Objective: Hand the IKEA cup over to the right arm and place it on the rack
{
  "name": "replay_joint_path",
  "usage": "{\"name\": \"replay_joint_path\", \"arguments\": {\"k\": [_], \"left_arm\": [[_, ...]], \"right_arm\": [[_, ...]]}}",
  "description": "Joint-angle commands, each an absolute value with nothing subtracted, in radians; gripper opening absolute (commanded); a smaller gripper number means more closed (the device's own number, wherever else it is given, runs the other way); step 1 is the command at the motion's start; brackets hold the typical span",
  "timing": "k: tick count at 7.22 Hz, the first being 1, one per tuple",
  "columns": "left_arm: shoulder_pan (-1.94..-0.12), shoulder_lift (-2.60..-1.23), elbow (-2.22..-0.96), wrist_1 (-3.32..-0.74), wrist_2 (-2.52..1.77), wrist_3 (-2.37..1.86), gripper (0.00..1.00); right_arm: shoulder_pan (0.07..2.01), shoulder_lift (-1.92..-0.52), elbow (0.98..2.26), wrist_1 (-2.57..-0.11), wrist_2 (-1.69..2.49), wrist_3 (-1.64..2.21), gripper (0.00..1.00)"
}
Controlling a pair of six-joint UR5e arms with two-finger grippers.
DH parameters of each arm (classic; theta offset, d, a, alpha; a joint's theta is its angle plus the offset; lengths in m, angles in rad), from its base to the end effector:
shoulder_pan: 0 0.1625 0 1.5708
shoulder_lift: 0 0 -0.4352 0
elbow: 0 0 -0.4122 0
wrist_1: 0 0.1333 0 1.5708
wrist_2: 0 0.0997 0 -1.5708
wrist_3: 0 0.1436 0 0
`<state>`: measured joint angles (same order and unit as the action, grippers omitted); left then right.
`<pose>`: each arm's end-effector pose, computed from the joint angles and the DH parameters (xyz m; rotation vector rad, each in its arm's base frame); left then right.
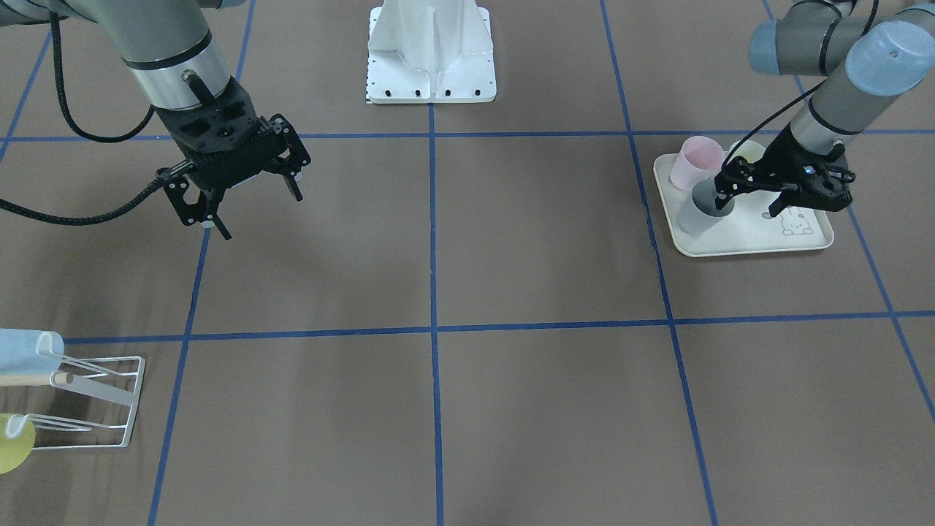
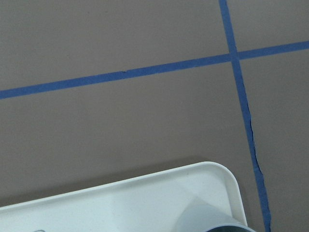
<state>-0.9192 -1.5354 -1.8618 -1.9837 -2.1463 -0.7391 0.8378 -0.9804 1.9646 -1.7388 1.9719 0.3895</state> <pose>0.2814 -0.4599 0.5260 0.1440 0.8404 0.1102 -0.3675 -0.5236 0.1987 0.4846 -0.7559 -0.4840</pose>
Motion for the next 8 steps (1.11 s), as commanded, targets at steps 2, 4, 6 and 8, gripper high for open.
{"name": "replay_joint_path", "arguments": {"k": [2,4,6,8], "left_arm": [[-0.9,-1.482,-1.861,-2.043,-2.144,-0.752,1.0],[-0.891,-1.482,-1.856,-2.045,-2.149,-0.761,0.75],[-0.882,-1.485,-1.853,-2.046,-2.151,-0.761,0.65],[-0.882,-1.488,-1.853,-2.048,-2.155,-0.761,0.49]], "right_arm": [[0.824,-0.983,1.965,-1.738,1.962,0.39,0.99],[0.812,-0.983,1.965,-1.738,1.944,0.39,0.99],[0.808,-0.986,1.965,-1.736,1.939,0.39,0.99],[0.808,-0.986,1.965,-1.736,1.939,0.39,0.99]]}}
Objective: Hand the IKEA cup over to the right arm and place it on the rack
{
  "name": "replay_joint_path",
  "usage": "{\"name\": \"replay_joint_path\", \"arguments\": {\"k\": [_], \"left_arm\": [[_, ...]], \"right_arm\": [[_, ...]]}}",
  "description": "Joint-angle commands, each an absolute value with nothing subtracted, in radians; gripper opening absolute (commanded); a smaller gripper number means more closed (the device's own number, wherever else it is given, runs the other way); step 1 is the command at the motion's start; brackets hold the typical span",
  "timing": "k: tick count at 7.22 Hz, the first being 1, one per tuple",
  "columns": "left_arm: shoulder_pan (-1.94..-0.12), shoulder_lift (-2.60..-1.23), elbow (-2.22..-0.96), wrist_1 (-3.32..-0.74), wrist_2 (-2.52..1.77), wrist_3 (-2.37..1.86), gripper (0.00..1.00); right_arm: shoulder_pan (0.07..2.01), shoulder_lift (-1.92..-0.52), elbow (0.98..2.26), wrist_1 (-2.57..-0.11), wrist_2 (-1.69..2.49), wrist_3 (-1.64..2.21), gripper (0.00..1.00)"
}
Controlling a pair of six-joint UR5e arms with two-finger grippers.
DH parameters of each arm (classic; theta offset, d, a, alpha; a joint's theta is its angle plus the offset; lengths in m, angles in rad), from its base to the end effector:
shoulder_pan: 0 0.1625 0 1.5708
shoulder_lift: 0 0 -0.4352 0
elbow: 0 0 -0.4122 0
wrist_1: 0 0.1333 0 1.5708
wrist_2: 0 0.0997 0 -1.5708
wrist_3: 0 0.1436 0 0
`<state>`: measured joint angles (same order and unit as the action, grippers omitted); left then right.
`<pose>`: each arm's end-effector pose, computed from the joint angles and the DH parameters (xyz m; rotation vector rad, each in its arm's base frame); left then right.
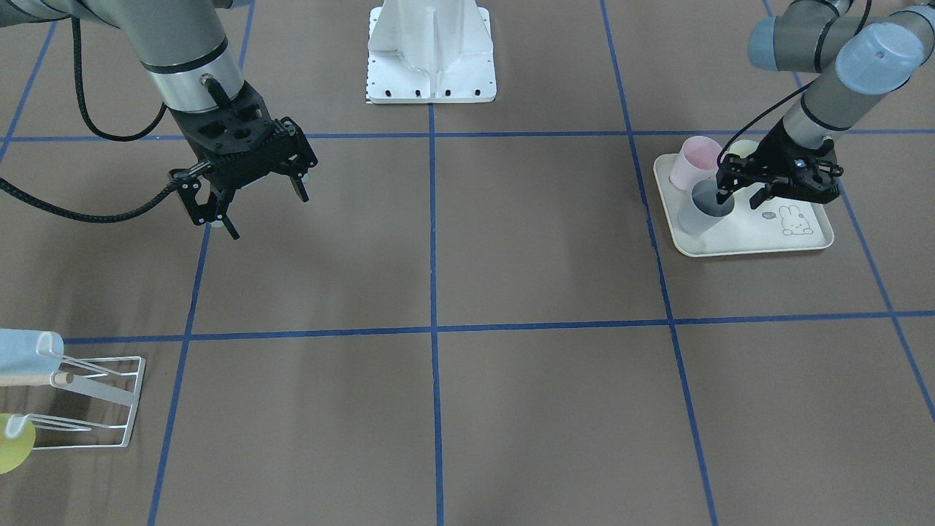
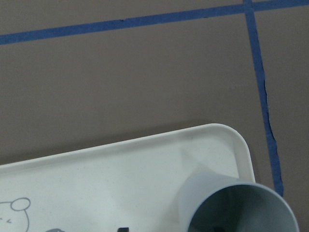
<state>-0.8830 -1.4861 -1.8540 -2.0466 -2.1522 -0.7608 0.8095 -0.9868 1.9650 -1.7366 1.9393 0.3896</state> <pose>0.2881 -0.4364 0.5463 0.1200 0.8517 0.1275 -0.3797 -0.5167 0.2034 0.4893 -0.7363 -0.4971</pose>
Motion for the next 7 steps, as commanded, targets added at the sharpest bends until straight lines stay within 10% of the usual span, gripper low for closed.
{"name": "replay_joint_path", "arguments": {"k": [1,2,7], "left_arm": [[-0.882,-1.489,-1.853,-2.046,-2.157,-0.761,0.24],[-0.882,-1.493,-1.853,-2.046,-2.157,-0.761,0.0],[-0.92,-1.499,-1.865,-2.036,-2.214,-0.759,0.0]], "right_arm": [[0.808,-0.986,1.965,-1.736,1.939,0.39,0.99],[0.808,-0.986,1.965,-1.736,1.939,0.39,0.99],[0.805,-0.977,1.965,-1.73,1.931,0.388,1.0]]}}
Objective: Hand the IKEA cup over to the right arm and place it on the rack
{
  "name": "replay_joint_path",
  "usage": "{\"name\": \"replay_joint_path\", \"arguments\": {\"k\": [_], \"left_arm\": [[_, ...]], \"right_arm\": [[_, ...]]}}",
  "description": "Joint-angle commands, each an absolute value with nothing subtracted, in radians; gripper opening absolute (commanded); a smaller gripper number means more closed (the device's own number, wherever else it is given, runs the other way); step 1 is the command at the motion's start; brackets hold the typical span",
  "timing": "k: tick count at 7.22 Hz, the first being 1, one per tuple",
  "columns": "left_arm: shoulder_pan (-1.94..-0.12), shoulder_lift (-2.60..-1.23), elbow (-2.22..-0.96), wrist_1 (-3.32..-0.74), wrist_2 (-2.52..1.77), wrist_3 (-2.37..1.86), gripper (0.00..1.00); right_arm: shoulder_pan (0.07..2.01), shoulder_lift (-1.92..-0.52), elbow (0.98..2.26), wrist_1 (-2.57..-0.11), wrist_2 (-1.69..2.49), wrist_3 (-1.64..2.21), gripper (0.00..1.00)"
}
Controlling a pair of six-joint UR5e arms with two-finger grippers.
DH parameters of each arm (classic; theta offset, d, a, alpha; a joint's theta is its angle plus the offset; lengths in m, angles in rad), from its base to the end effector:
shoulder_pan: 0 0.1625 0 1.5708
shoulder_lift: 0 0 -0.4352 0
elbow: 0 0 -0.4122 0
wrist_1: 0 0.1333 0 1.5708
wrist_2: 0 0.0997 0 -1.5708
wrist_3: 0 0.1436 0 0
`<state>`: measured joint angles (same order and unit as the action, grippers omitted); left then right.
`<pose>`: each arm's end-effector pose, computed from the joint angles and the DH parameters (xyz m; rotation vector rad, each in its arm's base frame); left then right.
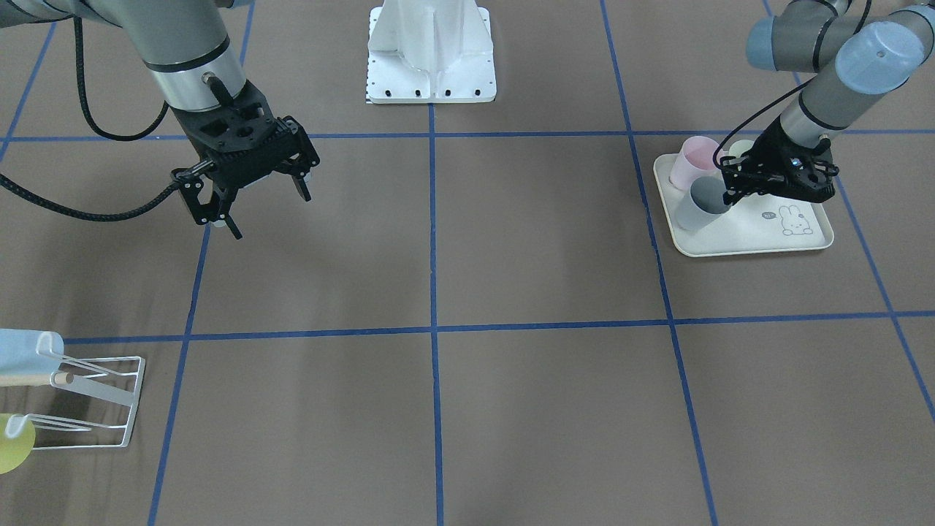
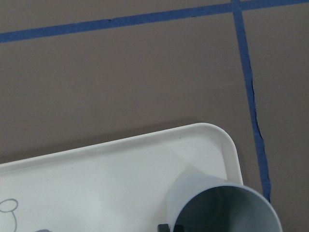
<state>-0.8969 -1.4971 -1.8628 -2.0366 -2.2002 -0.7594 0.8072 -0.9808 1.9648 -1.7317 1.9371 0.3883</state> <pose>0.2870 -0.4375 0.5342 0.1013 0.8887 0.1355 -0.3810 -0.5164 0.1989 0.4995 -0.7404 -0.5010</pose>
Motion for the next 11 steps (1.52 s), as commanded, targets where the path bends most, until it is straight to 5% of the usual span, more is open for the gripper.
{"name": "replay_joint_path", "arguments": {"k": [1,7,11], "left_arm": [[-0.978,-1.517,-1.865,-2.025,-2.22,-0.759,0.0],[-1.035,-1.822,-1.943,-1.853,-2.371,-1.212,0.0],[-1.039,-2.057,-1.965,-1.868,-2.439,-1.641,0.0]], "right_arm": [[0.798,-0.976,1.965,-1.73,1.89,0.388,1.0],[0.694,-0.891,1.959,-1.701,1.689,0.393,0.98],[0.601,-0.888,1.812,-1.223,1.526,0.397,0.99]]}}
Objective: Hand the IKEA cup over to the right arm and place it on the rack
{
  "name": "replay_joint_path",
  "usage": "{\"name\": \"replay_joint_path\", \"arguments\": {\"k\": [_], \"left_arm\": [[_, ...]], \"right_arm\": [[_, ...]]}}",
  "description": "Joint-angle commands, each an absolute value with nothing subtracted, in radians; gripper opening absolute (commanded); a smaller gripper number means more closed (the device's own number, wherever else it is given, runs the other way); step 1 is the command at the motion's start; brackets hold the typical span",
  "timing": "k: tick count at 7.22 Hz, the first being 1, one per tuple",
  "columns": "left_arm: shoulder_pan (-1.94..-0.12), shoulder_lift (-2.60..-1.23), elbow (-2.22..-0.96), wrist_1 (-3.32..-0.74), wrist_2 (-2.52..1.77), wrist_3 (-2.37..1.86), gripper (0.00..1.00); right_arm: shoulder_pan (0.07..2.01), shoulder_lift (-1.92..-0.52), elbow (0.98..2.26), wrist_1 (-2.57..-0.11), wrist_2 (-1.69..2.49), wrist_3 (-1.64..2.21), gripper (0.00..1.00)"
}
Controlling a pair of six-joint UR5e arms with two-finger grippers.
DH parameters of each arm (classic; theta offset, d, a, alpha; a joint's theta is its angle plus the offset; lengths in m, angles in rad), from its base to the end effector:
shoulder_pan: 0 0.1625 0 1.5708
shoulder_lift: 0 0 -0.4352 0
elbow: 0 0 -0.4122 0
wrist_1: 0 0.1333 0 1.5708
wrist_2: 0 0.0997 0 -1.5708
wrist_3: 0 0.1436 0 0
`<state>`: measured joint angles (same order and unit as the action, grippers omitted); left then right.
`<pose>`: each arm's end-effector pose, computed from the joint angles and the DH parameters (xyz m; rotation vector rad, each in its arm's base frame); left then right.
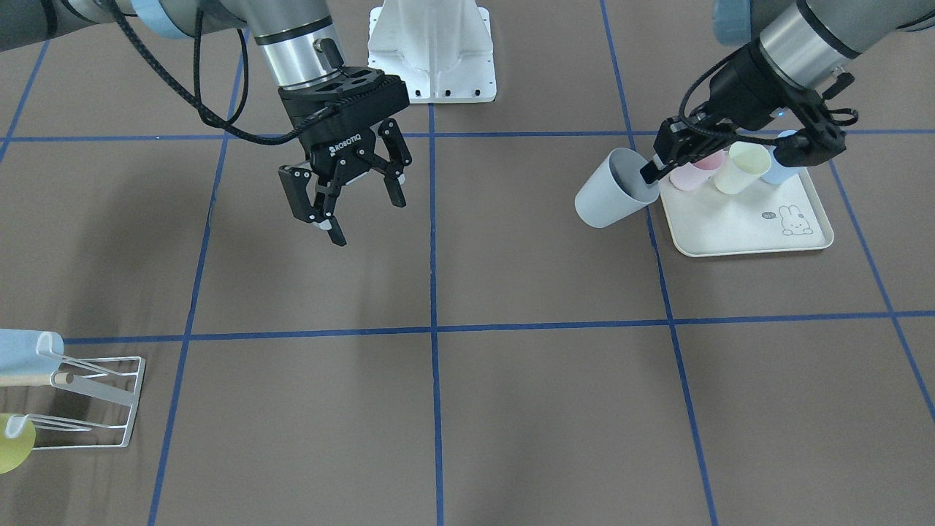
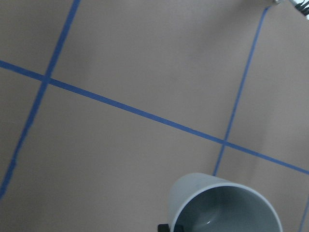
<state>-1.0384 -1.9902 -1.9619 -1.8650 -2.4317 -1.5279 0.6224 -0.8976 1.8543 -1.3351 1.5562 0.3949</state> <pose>0.2783 -0.5205 0.2143 -0.1276 1.2765 -0.3819 -0.4728 -0.5059 0.1263 0.9519 -0.7401 -0.4770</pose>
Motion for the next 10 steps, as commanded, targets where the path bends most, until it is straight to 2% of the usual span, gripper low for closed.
{"name": "replay_joint_path", "arguments": {"k": [1,4,6,10], "left_arm": [[-1.039,-2.08,-1.965,-1.868,-2.439,-1.669,0.0],[-1.037,-2.146,-1.959,-1.868,-2.439,-1.761,0.0],[-1.037,-2.195,-1.947,-1.868,-2.439,-1.819,0.0],[-1.035,-2.204,-1.934,-1.868,-2.439,-1.822,0.0]], "right_arm": [[0.598,-0.867,1.809,-1.22,1.526,0.396,1.0],[0.554,-0.861,1.819,-1.209,1.419,0.394,0.99],[0.49,-0.874,1.809,-1.031,1.321,0.379,0.99],[0.44,-0.865,1.821,-0.999,1.235,0.356,0.99]]}}
